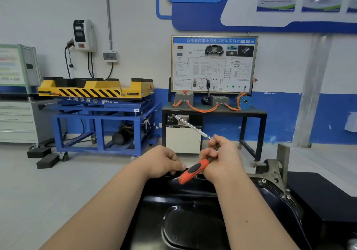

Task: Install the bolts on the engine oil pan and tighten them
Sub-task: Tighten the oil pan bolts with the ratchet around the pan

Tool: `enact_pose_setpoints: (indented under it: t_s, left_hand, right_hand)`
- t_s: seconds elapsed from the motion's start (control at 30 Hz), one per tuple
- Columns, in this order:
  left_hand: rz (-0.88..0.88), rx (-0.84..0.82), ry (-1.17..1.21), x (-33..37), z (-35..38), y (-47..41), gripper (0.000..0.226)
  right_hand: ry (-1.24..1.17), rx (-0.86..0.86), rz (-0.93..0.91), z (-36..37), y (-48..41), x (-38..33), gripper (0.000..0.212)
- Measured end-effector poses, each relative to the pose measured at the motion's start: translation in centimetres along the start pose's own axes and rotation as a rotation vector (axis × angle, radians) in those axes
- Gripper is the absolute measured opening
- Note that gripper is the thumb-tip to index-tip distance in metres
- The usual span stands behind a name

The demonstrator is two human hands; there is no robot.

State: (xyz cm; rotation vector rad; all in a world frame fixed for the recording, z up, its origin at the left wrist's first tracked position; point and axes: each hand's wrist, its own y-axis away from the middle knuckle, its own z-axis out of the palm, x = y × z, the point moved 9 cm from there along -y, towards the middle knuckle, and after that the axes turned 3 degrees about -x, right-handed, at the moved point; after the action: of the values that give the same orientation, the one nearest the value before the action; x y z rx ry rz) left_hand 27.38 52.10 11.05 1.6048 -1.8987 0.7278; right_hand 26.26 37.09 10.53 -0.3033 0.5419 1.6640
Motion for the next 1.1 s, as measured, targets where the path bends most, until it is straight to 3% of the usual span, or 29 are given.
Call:
enact_pose_setpoints:
  t_s: [0.23, 0.4, 0.53, 0.73, 0.9, 1.1]
  left_hand:
    - [0.065, -0.017, 0.024, 0.6, 0.0, 0.7, 0.005]
    - [0.013, 0.080, 0.108, -0.3, -1.0, 0.8, 0.019]
    - [0.007, 0.146, -0.045, 0.0, -1.1, 0.7, 0.024]
    - [0.042, 0.050, -0.111, 0.6, -0.2, 0.3, 0.043]
    - [0.021, 0.107, 0.042, 0.3, -0.6, 0.3, 0.042]
    - [0.016, 0.053, -0.126, 0.6, 0.2, 0.3, 0.026]
  right_hand:
    - [-0.014, -0.007, 0.019, 0.0, 0.1, 0.2, 0.012]
    - [-0.001, -0.005, 0.019, -0.2, 0.1, 0.1, 0.012]
    - [0.007, -0.008, 0.017, -0.1, 0.1, 0.1, 0.011]
    - [0.025, -0.008, 0.001, 0.0, 0.3, -0.1, 0.012]
    - [0.053, 0.000, -0.014, 0.0, 0.2, -0.1, 0.015]
    - [0.077, 0.002, -0.022, 0.0, 0.3, -0.2, 0.015]
